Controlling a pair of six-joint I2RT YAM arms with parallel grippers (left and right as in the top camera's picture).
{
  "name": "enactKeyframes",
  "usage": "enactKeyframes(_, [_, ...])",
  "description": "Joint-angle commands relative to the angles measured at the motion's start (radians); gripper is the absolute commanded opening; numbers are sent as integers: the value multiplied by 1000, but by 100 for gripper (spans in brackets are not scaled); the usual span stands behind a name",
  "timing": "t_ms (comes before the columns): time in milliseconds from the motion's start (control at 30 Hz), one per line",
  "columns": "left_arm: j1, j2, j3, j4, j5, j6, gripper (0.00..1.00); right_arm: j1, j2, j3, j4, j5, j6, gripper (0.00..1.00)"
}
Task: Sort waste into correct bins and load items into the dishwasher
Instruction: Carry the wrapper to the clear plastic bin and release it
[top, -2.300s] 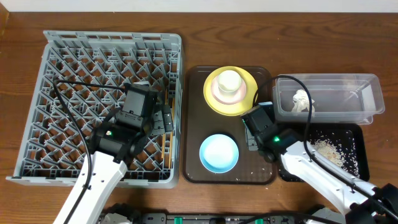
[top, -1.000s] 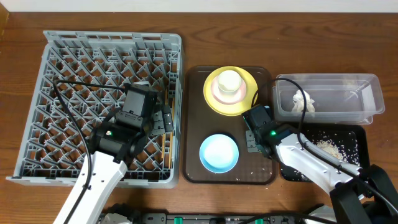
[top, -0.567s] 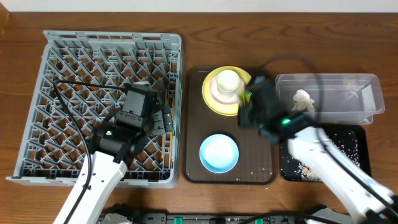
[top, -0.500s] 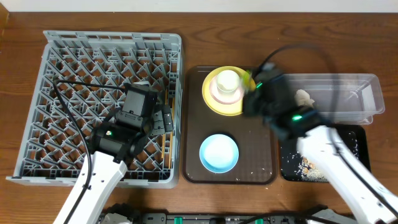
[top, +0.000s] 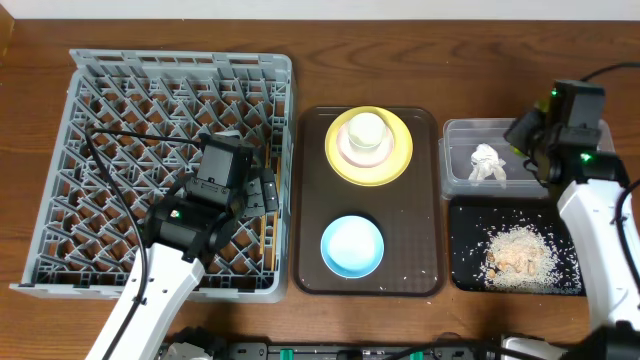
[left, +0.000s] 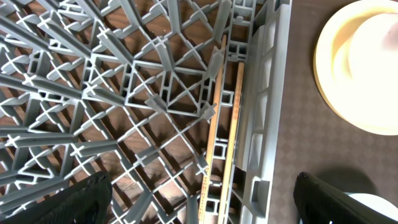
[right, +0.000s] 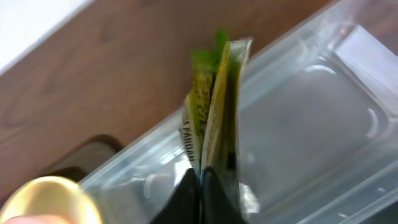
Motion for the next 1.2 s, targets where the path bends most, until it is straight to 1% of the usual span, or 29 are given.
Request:
enactKeyframes(0, [4, -2, 11, -3, -12, 2, 94, -27, 52, -8, -12, 8, 20, 9])
enactKeyframes(33, [4, -2, 11, -3, -12, 2, 94, -29, 61, -8, -19, 8, 20, 7])
enactKeyframes(67, [4, -2, 11, -3, -12, 2, 94, -34, 68, -8, -28, 14, 20, 2])
enactKeyframes(100, [4, -2, 11, -3, -12, 2, 94, -37, 68, -8, -35, 20, 20, 2])
enactKeyframes(167, [4, -2, 11, -3, -12, 2, 94, -45, 66, -8, -41, 23, 20, 3])
enactKeyframes(200, [4, -2, 11, -3, -12, 2, 95, -50, 66, -8, -41, 23, 20, 6])
enactKeyframes(233, [4, -2, 11, -3, -12, 2, 94, -55, 66, -8, -41, 23, 20, 15])
enactKeyframes(300, [4, -2, 11, -3, -12, 2, 94, -66, 66, -8, -41, 24, 20, 49])
enactKeyframes(367, [4, -2, 11, -3, -12, 2, 94, -82, 66, -8, -44, 23, 20, 67])
enactKeyframes(400, [4, -2, 11, -3, -12, 2, 94, -89, 66, -8, -49, 23, 20, 80])
enactKeyframes(433, [4, -2, 11, -3, -12, 2, 95, -95, 66, -8, -57, 23, 19, 89])
enactKeyframes(467, [4, -2, 11, -3, -12, 2, 95, -103, 66, -8, -68, 23, 19, 95])
enactKeyframes(500, [4, -2, 11, -3, -12, 2, 94, -108, 66, -8, -74, 23, 19, 97])
enactKeyframes(567, [4, -2, 11, -3, -12, 2, 94, -119, 66, -8, -87, 21, 18, 98])
enactKeyframes(633, [4, -2, 11, -3, -12, 2, 95, -125, 58, -8, -101, -32, -40, 96])
enactKeyframes(667, [4, -2, 11, -3, -12, 2, 94, -125, 50, -7, -111, -72, -76, 93])
enactKeyframes(700, [4, -2, 11, -3, -12, 2, 94, -124, 38, -7, -122, -105, -104, 84])
enactKeyframes(733, [4, -2, 11, -3, -12, 2, 94, -122, 24, -7, -137, -130, -128, 79])
enactKeyframes(767, [4, -2, 11, -3, -12, 2, 94, -113, -15, -7, -164, -151, -166, 66])
enactKeyframes(833, [4, -2, 11, -3, -12, 2, 94, -97, -64, -7, -180, -154, -174, 65])
enactKeyframes(967, [4, -2, 11, -3, -12, 2, 94, -31, -155, -7, -187, -261, -271, 63])
enactKeyframes(1000, [4, -2, 11, -3, -12, 2, 94, -8, -171, -7, -189, -270, -276, 63])
enactKeyframes(1067, [4, -2, 11, -3, -12, 2, 94, 54, -192, -7, -204, -269, -277, 66])
enactKeyframes(1167, [4, -2, 11, -3, -12, 2, 94, 126, -194, -7, -259, -278, -278, 67])
